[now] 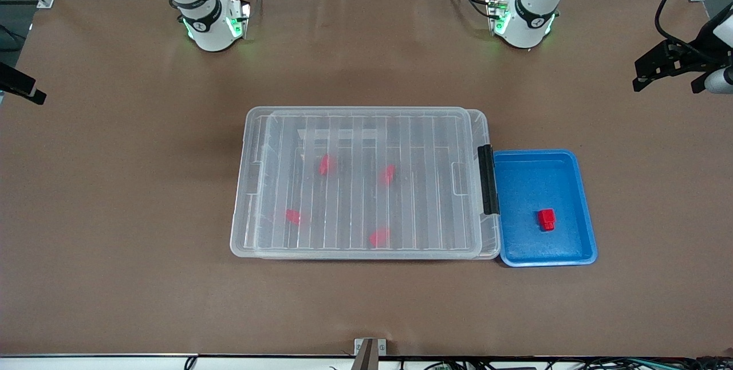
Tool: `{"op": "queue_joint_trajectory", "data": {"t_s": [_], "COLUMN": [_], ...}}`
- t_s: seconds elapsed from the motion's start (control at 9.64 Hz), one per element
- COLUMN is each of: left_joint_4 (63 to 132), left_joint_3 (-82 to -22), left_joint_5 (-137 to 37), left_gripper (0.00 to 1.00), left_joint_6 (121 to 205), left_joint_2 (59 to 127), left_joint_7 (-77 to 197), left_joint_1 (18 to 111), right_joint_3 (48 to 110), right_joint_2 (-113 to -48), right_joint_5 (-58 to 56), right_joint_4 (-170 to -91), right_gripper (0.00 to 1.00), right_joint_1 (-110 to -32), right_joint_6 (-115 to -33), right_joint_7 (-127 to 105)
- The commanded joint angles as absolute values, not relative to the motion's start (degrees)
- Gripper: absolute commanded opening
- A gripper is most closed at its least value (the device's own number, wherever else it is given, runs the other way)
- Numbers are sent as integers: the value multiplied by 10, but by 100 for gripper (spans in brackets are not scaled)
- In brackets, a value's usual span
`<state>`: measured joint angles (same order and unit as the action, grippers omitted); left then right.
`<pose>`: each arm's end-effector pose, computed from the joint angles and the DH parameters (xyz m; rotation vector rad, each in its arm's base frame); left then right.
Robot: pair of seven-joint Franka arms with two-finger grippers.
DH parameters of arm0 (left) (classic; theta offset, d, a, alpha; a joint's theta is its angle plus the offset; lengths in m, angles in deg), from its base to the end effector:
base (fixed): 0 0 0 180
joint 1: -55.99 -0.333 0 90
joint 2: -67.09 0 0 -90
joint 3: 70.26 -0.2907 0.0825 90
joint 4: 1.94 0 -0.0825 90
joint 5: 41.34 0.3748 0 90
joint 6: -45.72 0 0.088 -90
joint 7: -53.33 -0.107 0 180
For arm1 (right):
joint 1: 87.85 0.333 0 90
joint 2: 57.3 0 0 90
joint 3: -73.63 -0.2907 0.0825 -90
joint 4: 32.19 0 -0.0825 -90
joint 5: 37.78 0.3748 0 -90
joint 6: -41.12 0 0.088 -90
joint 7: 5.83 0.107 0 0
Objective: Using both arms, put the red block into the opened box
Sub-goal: 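Raise both grippers from rest and move them toward the table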
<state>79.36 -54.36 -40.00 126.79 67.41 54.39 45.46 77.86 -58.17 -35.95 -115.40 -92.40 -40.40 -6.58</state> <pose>0.5278 -0.0463 0.6518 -3.1175 0.1118 0.0127 0.5287 -0.0775 0.6324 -3.0995 0.2113 0.0652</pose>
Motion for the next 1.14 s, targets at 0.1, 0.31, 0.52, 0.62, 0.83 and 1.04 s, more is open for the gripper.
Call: {"op": "queue_joint_trajectory", "data": {"t_s": [0.1,0.31,0.52,0.62,0.83,1.04], "left_joint_4": [803,798,805,807,836,908], "left_joint_3": [-540,-540,-540,-540,-541,-541], "left_joint_5": [-356,-332,-346,-347,-348,-348], "left_gripper": [100,100,100,100,100,100], "left_joint_6": [1261,1261,1301,1322,1384,1492], "left_joint_2": [671,681,738,765,804,822], "left_joint_7": [548,544,549,550,551,553], "left_joint_1": [455,461,454,452,453,452], "right_joint_3": [771,770,756,750,722,670], "right_joint_2": [-577,-584,-631,-638,-673,-720], "right_joint_5": [-361,-361,-359,-366,-367,-369], "right_joint_4": [-1161,-1159,-1152,-1155,-1165,-1166], "right_gripper": [100,100,100,100,100,100], "right_joint_1": [-936,-932,-912,-878,-840,-837], "right_joint_6": [-410,-411,-412,-433,-485,-529], "right_joint_7": [-74,-74,-67,-64,5,63]}}
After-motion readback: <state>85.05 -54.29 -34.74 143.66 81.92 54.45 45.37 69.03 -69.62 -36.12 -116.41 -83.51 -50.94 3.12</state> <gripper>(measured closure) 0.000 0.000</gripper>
